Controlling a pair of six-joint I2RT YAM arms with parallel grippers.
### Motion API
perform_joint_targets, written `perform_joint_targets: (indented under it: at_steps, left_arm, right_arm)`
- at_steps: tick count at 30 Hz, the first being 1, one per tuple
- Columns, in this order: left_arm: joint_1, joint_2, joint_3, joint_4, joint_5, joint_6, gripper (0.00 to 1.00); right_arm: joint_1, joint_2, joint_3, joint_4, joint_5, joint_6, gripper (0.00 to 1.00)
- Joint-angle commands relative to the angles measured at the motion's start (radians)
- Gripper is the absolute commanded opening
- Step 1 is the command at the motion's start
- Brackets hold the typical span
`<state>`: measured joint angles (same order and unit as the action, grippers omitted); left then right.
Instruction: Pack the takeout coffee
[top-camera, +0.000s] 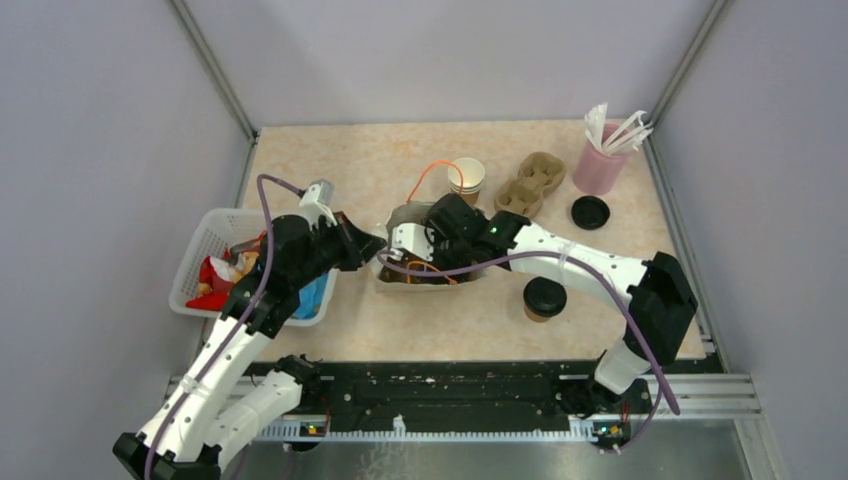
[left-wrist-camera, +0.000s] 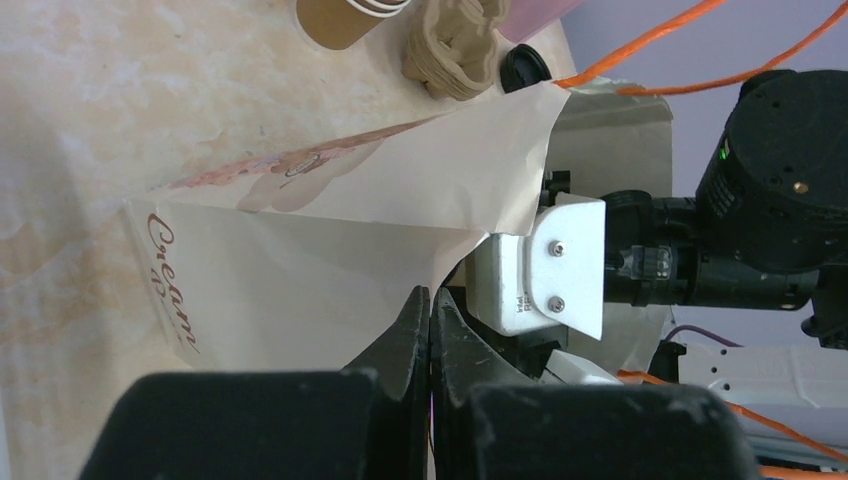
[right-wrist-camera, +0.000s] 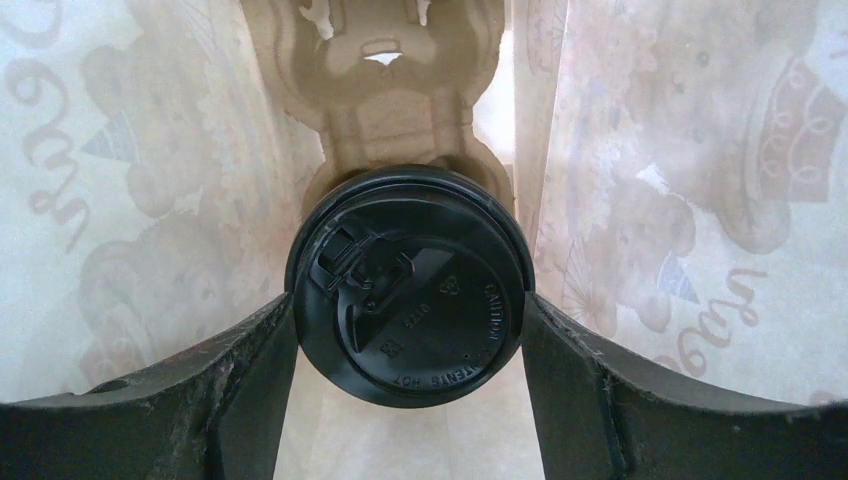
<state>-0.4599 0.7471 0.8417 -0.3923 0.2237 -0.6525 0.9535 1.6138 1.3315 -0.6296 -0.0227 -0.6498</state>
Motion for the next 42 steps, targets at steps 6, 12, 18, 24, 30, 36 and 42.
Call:
perform_joint_targets:
  at_steps: [6, 12, 18, 24, 30, 36, 42]
  left_arm:
    - [-0.003, 0.058, 0.156, -0.260, -0.191, -0.086, 0.01]
    - [-0.003, 0.118, 0.221, -0.312, -0.279, -0.046, 0.04]
    - [-0.003, 0.109, 0.277, -0.310, -0.265, 0.021, 0.28]
    - [-0.003, 0.040, 0.300, -0.281, -0.266, 0.077, 0.48]
    - [-0.003, 0.022, 0.398, -0.342, -0.378, 0.136, 0.52]
    - [-0.003, 0.005, 0.444, -0.370, -0.416, 0.140, 0.52]
    - [-0.003, -0.021, 0.445, -0.389, -0.427, 0.126, 0.52]
  right_arm:
    - [0.031, 0.054, 0.099, -0.157, -0.158, 0.137, 0.61]
    - [0.036, 0.108, 0.127, -0.227, -0.180, 0.140, 0.61]
    - [0.044, 0.147, 0.110, -0.256, -0.178, 0.142, 0.61]
    - [0.041, 0.162, 0.008, -0.237, -0.133, 0.130, 0.61]
    - [0.023, 0.155, -0.081, -0.219, -0.103, 0.122, 0.59]
    - [-0.005, 0.167, -0.107, -0.187, -0.102, 0.126, 0.58]
    - [-0.018, 0.171, -0.066, -0.195, -0.083, 0.119, 0.61]
